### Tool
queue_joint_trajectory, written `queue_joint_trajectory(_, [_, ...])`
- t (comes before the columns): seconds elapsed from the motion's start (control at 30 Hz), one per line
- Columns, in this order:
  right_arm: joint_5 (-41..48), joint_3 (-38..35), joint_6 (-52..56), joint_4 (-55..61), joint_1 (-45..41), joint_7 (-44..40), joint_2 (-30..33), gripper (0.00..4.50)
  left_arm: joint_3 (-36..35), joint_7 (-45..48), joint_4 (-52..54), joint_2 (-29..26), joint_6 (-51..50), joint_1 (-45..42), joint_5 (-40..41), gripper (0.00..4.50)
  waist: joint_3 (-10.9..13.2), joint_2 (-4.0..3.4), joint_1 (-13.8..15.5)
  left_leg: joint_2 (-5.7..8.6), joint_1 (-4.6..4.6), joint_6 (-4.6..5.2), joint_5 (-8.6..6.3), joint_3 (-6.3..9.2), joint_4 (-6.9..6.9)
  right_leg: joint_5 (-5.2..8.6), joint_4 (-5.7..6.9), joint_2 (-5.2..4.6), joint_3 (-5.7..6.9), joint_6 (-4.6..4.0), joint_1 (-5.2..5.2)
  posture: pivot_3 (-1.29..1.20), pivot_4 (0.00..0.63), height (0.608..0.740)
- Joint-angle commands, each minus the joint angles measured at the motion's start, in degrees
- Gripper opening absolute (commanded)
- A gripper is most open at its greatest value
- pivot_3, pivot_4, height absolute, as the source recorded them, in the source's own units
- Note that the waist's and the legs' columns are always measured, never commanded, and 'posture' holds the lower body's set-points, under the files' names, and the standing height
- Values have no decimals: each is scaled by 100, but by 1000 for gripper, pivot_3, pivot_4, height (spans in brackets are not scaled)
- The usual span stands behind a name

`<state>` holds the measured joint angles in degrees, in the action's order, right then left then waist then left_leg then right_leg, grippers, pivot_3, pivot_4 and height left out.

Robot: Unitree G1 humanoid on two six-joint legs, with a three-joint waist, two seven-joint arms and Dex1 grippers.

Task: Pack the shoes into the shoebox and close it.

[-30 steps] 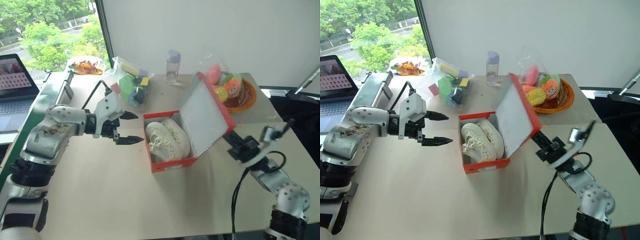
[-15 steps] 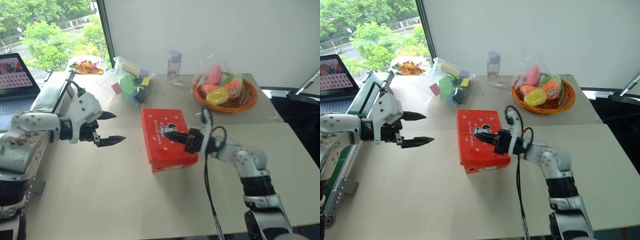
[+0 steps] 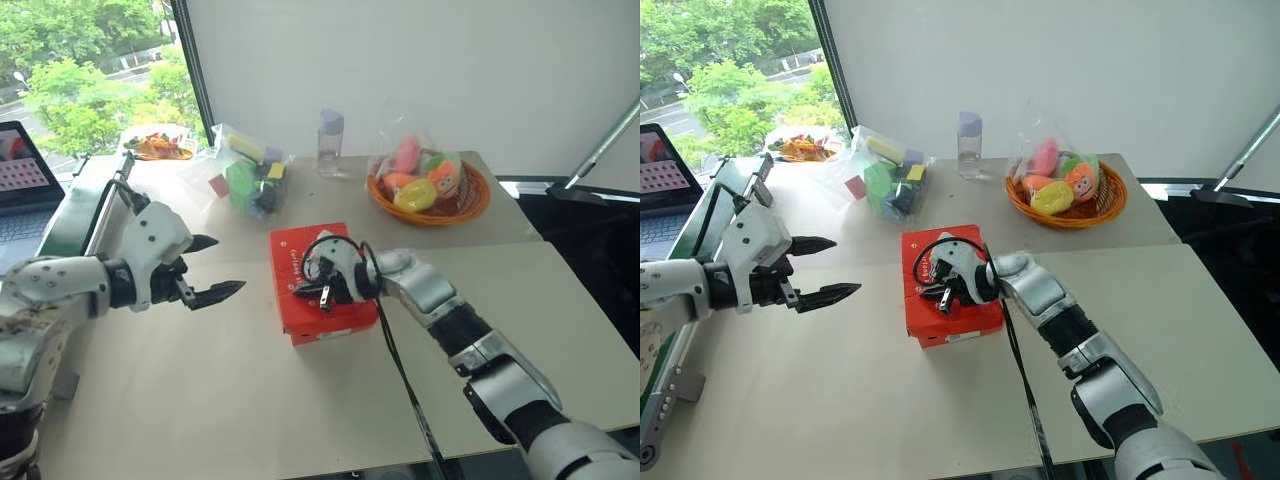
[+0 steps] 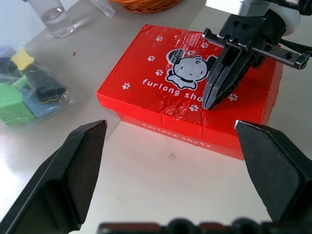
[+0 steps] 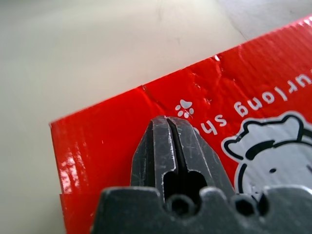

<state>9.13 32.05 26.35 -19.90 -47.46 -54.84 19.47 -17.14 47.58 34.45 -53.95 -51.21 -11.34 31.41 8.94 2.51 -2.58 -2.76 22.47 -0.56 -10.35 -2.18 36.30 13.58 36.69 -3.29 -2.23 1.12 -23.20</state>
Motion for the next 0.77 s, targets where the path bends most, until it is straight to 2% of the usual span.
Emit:
queue_joint_trajectory(0.03, [-169, 80, 403, -158, 196, -469, 264, 67, -361, -314, 313, 116, -178, 128, 194, 4500, -13, -3, 48, 1, -5, -1, -1, -2, -4, 1, 0, -5, -1, 0, 3, 0, 150, 740])
queue_joint_trajectory(0.17, [855, -827, 1238, 615, -118, -1142, 357, 67, -500, -805, 351, 323, -336, 260, 135, 4500, -13, -1, 123, 1, 25, -2, 0, -10, -6, 2, -2, -12, -3, 2, -4, 0, 150, 740])
queue_joint_trajectory(0.27, [1434, -1285, 1381, 1321, -162, -1682, 590, 67, -600, -1204, 346, 535, -244, 392, -24, 4500, -10, -1, 162, 4, 119, 43, 28, -24, -4, -42, 15, -9, -11, 3, -96, 0, 150, 740])
queue_joint_trajectory(0.33, [1626, -1462, 1268, 1658, -129, -1924, 724, 67, -641, -1401, 411, 652, -95, 535, -180, 4500, -10, -1, 163, 10, 166, 40, 26, -23, -2, -47, 15, 4, -11, 1, -136, 0, 150, 740])
queue_joint_trajectory(0.43, [1280, -1437, 264, 1772, -4, -2111, 883, 67, -936, -1618, 446, 1153, 272, 770, -123, 4500, -10, -1, 158, 3, 178, 29, 8, -23, -5, -46, 8, 12, -11, -1, -148, 0, 150, 740])
queue_joint_trajectory(0.5, [1021, -1407, -115, 1507, -59, -1898, 785, 67, -1007, -1698, 416, 1225, 466, 1047, -335, 4500, -9, 1, 147, 2, 180, 30, 5, -25, -6, -45, 3, 13, -10, -1, -148, 0, 150, 740])
queue_joint_trajectory(0.63, [988, -1629, -389, 792, -255, -1659, 398, 67, -1320, -1910, 808, 1529, 448, 1477, -150, 4500, -8, 3, 125, 2, 175, 29, 5, -31, -5, -44, 6, 13, -14, -3, -148, 0, 150, 740])
queue_joint_trajectory(0.77, [868, -1641, -563, 398, -354, -1678, 287, 67, -1451, -1951, 1071, 1552, 285, 1749, 9, 4500, -7, 4, 174, 4, 179, 29, 5, -30, -2, -44, 4, 10, -11, -3, -147, 0, 150, 740])
